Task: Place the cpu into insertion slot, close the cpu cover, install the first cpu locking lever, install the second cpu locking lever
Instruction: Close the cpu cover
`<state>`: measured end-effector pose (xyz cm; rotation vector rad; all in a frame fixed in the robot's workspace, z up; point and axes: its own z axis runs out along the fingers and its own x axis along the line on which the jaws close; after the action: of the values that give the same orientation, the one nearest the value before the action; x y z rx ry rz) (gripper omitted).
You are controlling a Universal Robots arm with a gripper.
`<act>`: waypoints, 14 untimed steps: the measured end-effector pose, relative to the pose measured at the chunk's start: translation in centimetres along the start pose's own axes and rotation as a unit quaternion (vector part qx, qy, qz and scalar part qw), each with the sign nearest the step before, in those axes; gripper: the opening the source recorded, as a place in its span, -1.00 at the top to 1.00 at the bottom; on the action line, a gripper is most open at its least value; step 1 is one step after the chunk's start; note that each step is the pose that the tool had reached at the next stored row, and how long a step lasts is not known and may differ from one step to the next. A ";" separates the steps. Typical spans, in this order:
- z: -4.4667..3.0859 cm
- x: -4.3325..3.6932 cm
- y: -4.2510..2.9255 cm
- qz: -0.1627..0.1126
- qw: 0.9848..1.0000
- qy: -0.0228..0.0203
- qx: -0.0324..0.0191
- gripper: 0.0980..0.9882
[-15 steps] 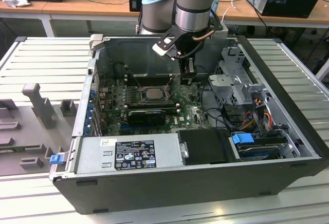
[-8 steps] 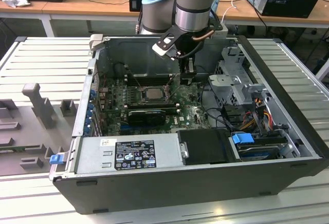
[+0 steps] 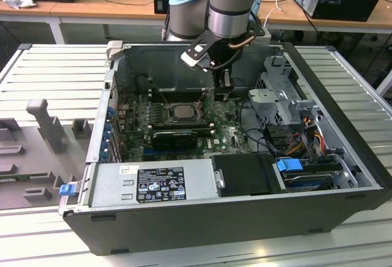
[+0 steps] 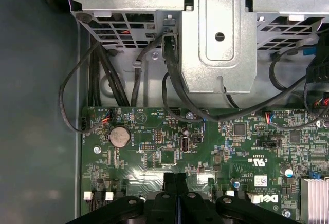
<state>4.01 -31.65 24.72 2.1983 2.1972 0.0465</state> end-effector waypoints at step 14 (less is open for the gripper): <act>-0.02 0.00 -0.41 0.000 1.000 0.000 0.000 0.98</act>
<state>3.59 -31.65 24.72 2.1982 2.1972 0.0465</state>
